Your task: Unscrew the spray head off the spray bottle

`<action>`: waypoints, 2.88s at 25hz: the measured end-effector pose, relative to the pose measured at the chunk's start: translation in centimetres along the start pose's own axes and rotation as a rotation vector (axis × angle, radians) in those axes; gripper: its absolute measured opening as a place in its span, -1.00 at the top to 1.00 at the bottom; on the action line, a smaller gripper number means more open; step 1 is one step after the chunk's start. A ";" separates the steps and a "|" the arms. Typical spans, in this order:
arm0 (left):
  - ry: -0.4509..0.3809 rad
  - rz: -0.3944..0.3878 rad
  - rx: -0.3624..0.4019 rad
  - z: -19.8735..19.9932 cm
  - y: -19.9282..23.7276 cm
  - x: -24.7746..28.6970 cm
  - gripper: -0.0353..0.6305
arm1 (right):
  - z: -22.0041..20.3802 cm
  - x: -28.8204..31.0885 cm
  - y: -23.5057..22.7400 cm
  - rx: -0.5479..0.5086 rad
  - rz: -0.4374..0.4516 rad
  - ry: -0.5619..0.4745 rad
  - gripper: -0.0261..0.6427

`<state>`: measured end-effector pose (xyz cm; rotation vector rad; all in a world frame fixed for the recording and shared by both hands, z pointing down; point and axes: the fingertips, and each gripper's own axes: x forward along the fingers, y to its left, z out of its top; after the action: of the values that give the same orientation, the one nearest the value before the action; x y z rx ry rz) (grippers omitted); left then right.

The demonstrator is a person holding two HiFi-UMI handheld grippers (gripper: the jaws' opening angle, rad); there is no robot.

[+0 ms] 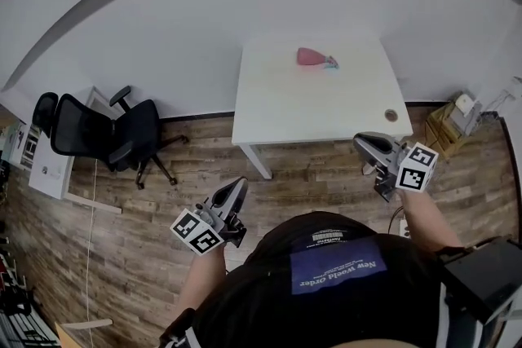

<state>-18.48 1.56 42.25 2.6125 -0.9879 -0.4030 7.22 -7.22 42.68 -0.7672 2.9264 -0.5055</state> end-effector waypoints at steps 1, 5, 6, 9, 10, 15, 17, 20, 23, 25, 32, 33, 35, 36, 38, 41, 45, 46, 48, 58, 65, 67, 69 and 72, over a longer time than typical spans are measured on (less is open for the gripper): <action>-0.008 0.003 -0.007 0.0 -0.2 1.6 0.88 | 0.8 -0.1 -1.3 -0.006 0.016 0.004 0.93; -0.022 -0.001 -0.024 -0.3 -0.7 8.1 0.88 | 3.0 -1.7 -6.8 -0.009 0.040 0.008 0.93; -0.018 0.000 -0.025 -0.4 -0.9 9.4 0.88 | 3.2 -2.4 -8.0 -0.001 0.039 0.007 0.93; -0.001 0.005 -0.020 -0.9 -1.2 13.0 0.88 | 4.0 -4.3 -11.6 0.017 0.029 0.003 0.93; 0.003 0.006 -0.020 -1.1 -1.2 14.2 0.88 | 4.3 -4.8 -12.6 0.021 0.028 0.000 0.93; 0.024 -0.013 -0.032 -2.1 -1.2 19.4 0.88 | 5.0 -7.1 -16.6 0.031 0.023 -0.016 0.93; 0.036 -0.025 -0.033 -2.4 -1.3 21.1 0.88 | 5.1 -7.8 -18.0 0.036 0.011 -0.019 0.93; 0.052 -0.034 -0.036 -2.8 -1.0 22.6 0.88 | 5.0 -8.5 -19.5 0.048 -0.005 -0.022 0.93; 0.052 -0.037 -0.042 -2.7 0.0 23.5 0.88 | 5.0 -8.4 -20.5 0.054 -0.014 -0.021 0.93; 0.051 -0.044 -0.048 -2.7 0.7 23.9 0.88 | 5.1 -7.9 -21.1 0.054 -0.022 -0.016 0.93; 0.048 -0.088 -0.061 -1.5 5.9 24.3 0.88 | 5.3 -3.7 -21.9 0.026 -0.057 0.007 0.93; 0.045 -0.102 -0.061 -1.0 7.0 24.3 0.88 | 5.5 -2.9 -22.0 0.015 -0.069 0.007 0.93; 0.047 -0.132 -0.052 -0.3 9.3 24.5 0.88 | 6.0 -1.3 -22.5 0.000 -0.103 0.001 0.93; 0.053 -0.148 -0.046 0.1 10.4 24.7 0.88 | 6.2 -0.5 -22.9 -0.002 -0.125 -0.005 0.93; 0.071 -0.180 -0.041 1.0 12.8 25.2 0.88 | 6.6 1.3 -23.4 0.006 -0.167 -0.017 0.93; 0.085 -0.226 -0.042 3.5 17.0 25.4 0.88 | 7.6 5.4 -23.8 0.002 -0.216 -0.031 0.93; 0.102 -0.271 -0.046 5.6 22.0 25.1 0.88 | 9.0 10.1 -24.4 -0.008 -0.263 -0.064 0.93; 0.109 -0.284 -0.049 5.7 22.5 25.1 0.88 | 9.0 10.7 -24.4 -0.007 -0.268 -0.065 0.93; 0.127 -0.313 -0.051 5.7 23.3 25.3 0.88 | 9.1 11.4 -24.5 -0.008 -0.280 -0.056 0.93; 0.170 -0.345 -0.080 4.7 27.7 26.6 0.88 | 8.5 15.3 -27.6 0.010 -0.318 0.031 0.93; 0.197 -0.256 -0.056 3.2 28.2 31.8 0.88 | 8.8 15.3 -33.8 0.032 -0.197 0.062 0.93; 0.199 -0.210 -0.046 2.7 27.9 33.6 0.88 | 8.8 15.2 -36.0 0.040 -0.142 0.084 0.93; 0.208 -0.164 -0.038 2.0 27.6 35.0 0.88 | 8.8 15.3 -37.9 0.042 -0.072 0.104 0.93; 0.262 -0.096 -0.024 0.2 27.5 36.6 0.88 | 8.3 15.5 -39.9 0.049 0.018 0.114 0.93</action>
<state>-8.29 -42.81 47.36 2.6124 -0.7692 -0.0888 13.47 -50.04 48.27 -0.7285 3.0092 -0.6378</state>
